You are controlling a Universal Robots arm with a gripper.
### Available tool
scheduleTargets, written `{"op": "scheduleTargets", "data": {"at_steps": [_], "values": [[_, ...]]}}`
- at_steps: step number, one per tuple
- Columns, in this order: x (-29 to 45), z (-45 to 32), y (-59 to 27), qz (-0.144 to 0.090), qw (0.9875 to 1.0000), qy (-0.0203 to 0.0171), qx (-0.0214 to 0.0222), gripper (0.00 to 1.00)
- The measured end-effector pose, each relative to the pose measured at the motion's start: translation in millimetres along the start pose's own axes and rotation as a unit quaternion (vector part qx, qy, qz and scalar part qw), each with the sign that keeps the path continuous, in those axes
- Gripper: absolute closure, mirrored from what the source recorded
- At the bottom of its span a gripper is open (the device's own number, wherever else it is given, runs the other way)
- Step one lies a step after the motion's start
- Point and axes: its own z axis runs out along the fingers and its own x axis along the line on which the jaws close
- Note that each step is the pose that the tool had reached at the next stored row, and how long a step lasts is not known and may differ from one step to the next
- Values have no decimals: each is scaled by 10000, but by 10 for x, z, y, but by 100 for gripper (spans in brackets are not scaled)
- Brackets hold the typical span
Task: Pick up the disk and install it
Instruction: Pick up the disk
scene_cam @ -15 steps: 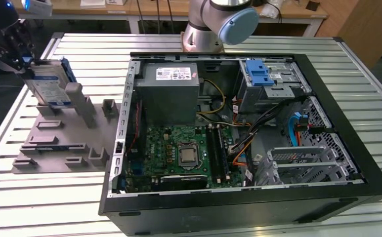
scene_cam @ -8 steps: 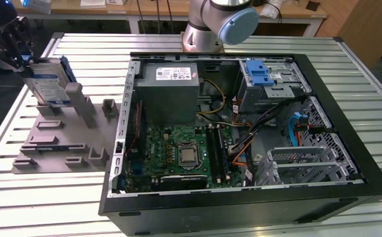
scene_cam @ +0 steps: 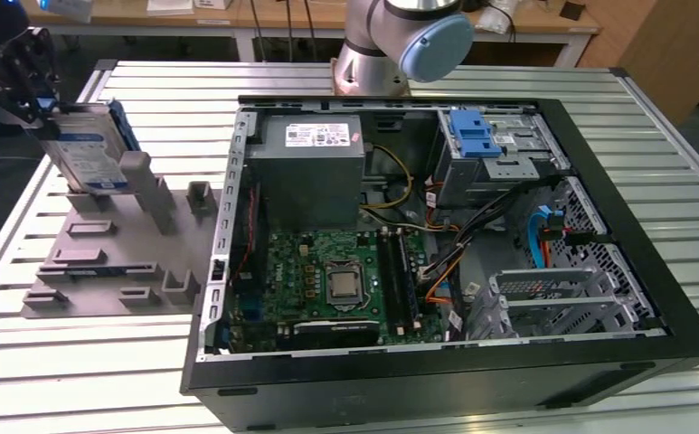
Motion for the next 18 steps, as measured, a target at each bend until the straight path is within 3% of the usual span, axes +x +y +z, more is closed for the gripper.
{"op": "scheduleTargets", "data": {"at_steps": [18], "values": [[0, -35, 0, 0, 10000, 8, 0, 64]]}}
